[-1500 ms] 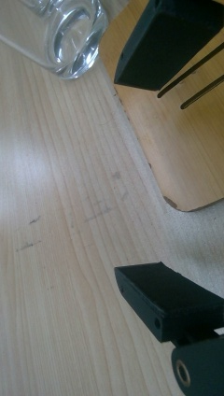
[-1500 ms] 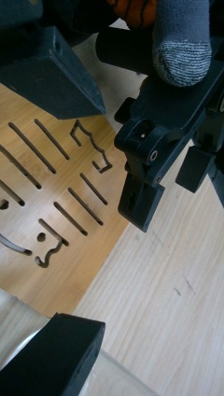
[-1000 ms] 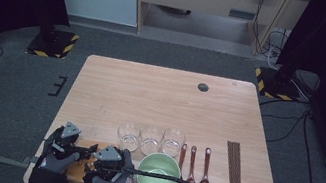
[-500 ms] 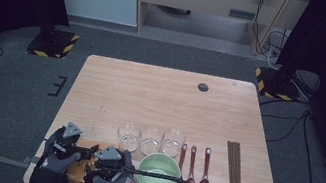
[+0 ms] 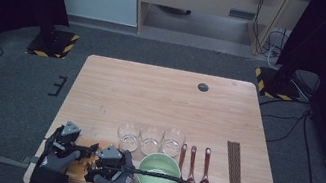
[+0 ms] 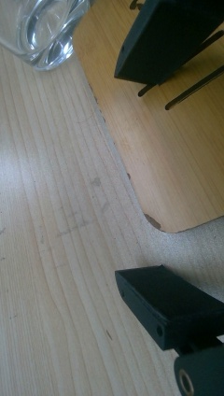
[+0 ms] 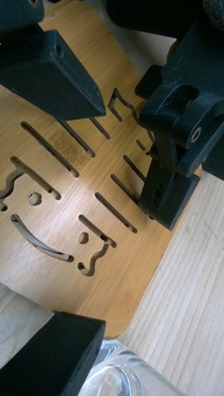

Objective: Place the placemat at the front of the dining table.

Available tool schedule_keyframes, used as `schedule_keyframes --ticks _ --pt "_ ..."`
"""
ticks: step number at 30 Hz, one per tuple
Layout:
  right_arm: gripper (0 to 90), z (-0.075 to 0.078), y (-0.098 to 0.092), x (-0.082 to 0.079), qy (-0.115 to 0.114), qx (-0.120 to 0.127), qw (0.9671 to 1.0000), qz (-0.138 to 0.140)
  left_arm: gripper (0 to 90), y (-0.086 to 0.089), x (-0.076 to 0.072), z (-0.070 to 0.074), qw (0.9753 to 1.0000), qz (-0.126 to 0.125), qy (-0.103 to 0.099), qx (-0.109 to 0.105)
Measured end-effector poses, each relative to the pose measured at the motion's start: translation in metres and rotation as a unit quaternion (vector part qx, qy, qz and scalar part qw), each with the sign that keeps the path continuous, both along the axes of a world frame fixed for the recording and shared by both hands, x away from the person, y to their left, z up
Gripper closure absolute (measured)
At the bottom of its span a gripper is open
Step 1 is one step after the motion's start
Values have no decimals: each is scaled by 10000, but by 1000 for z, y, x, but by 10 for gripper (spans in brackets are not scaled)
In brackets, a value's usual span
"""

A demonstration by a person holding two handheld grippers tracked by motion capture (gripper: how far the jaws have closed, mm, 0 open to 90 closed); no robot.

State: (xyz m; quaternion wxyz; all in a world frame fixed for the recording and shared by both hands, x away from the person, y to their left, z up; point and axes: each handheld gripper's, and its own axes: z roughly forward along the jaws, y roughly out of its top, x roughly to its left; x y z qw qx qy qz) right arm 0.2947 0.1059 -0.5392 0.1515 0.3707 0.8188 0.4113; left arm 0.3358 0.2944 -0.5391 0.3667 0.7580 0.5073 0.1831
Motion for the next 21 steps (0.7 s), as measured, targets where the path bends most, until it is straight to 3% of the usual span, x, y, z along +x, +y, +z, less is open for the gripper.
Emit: schedule_keyframes --ticks 5,21 --pt "13 -1 0 1 -44 -15 10000 -65 49 0 1 0 10000 47 -15 0" --pt "5 -3 2 8 150 -21 9994 -311 51 -1 6 0 10000 19 -29 32"
